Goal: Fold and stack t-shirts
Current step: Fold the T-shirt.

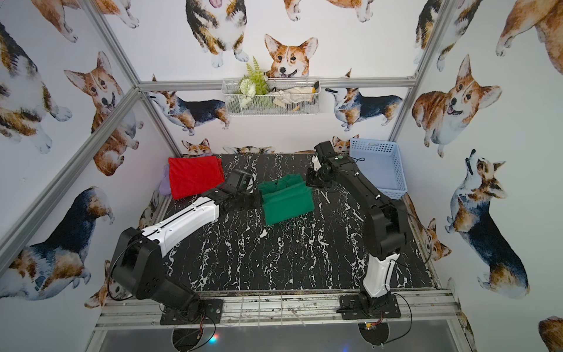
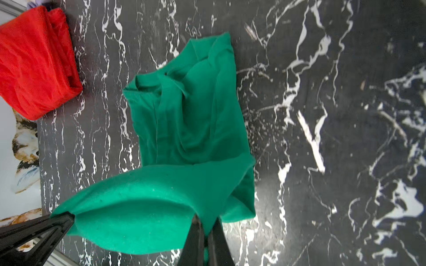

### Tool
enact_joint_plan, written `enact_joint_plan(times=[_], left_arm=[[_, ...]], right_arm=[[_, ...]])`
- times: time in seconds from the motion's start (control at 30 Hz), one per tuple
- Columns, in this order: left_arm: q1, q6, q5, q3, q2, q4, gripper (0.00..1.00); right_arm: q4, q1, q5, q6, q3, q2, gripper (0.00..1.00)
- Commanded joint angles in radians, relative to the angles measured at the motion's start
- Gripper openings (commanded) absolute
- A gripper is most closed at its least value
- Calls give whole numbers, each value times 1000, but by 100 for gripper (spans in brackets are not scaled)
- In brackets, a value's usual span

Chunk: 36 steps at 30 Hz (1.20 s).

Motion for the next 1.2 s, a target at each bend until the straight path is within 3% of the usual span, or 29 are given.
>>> enact_joint_plan(times=[0.0,0.37,0.63,0.67,0.7,0.73,0.9,1.17], left_arm=[[49,79,80,95,101,-26,0],[168,116,169,294,356,-16,0],[203,137,191,439,500,-25,0],[207,139,170,462,518,-34,17],[212,139,159,486,537,-43,29],[220,141,168,499,549,-41,31],[226,128,163,492,523,-24,32],[216,99,149,401,437,4,33]], right_arm=[[-59,-8,-1,-51,149,118,0],[-127,-39,-39,-108,561,472,0],[-112,-51,-90,-160,711,624,0],[-97,-54,-94,-167,719,639,1],[-91,-57,-88,-166,729,650,18],[-83,-63,-93,-167,736,658,33],[-67,-74,-74,-180,711,634,59],[7,-76,-53,-180,521,511,61]])
